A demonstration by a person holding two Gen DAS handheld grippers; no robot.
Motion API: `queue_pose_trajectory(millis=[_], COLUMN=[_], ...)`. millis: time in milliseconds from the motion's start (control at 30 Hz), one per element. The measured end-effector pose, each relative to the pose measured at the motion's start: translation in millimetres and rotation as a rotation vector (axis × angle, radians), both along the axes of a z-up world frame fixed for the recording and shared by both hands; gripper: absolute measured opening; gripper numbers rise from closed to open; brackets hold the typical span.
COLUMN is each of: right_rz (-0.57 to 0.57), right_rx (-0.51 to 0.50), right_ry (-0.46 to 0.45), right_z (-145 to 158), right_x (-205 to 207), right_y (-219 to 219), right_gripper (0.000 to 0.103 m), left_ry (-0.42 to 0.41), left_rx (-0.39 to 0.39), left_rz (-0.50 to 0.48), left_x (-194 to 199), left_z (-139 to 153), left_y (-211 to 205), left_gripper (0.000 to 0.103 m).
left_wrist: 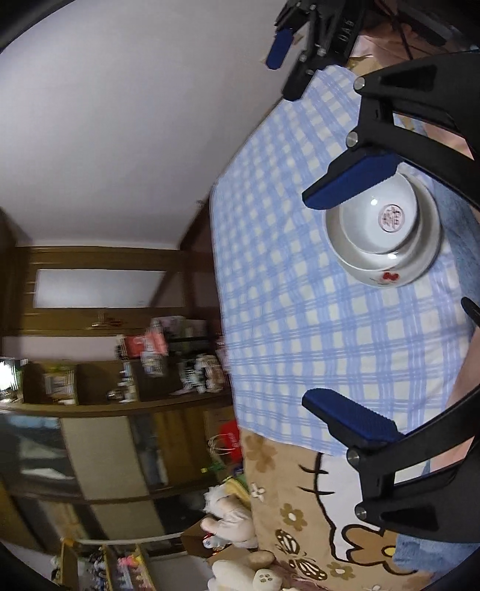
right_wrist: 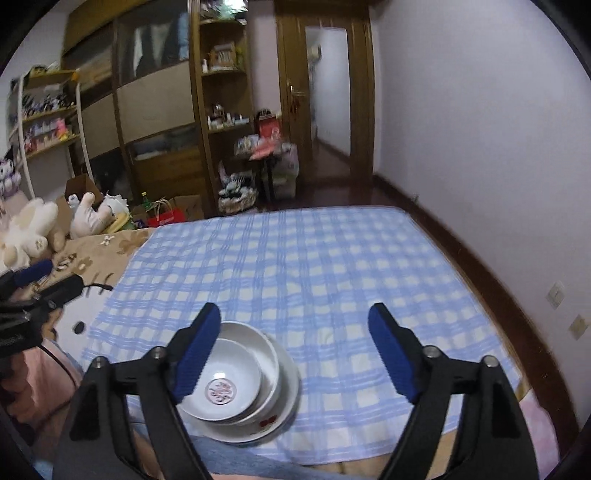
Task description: Organize plates and bowls
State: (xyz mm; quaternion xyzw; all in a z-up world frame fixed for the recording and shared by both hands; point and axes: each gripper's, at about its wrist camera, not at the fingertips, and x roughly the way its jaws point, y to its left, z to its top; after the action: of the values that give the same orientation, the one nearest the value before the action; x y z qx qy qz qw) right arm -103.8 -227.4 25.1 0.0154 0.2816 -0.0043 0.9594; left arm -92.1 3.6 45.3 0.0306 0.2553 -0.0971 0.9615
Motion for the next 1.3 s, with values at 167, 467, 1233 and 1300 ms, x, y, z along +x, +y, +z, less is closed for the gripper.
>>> queue_pose_trajectory(millis=[167,467,1233,1300], right_rz=[-0.006,-0.054,-0.09,-0.089], right_rx=[0.011,0.044,0.064,0.057], right_ry=[-0.029,-0.12,-0.113,-0.111], right_z=[-6,-14,-28,-27], right_x=[-15,-31,-24,-24], right_y=[5,-4,-19,-18], right_gripper=[0.092,0.101,0.101,0.101], left_ry=[-0.048,-0.076,-0.049,-0.048], left_rx=[0.012,0.079,0.097,0.097], left_rz=[-0.002,0.005,-0.041,-0.04], left_x=[-12,-13,3,3], left_z=[-6,-30,-47,-47], left_y=[-6,-12,-30,-30], left_gripper=[0.099,0.099,0.099,0.099])
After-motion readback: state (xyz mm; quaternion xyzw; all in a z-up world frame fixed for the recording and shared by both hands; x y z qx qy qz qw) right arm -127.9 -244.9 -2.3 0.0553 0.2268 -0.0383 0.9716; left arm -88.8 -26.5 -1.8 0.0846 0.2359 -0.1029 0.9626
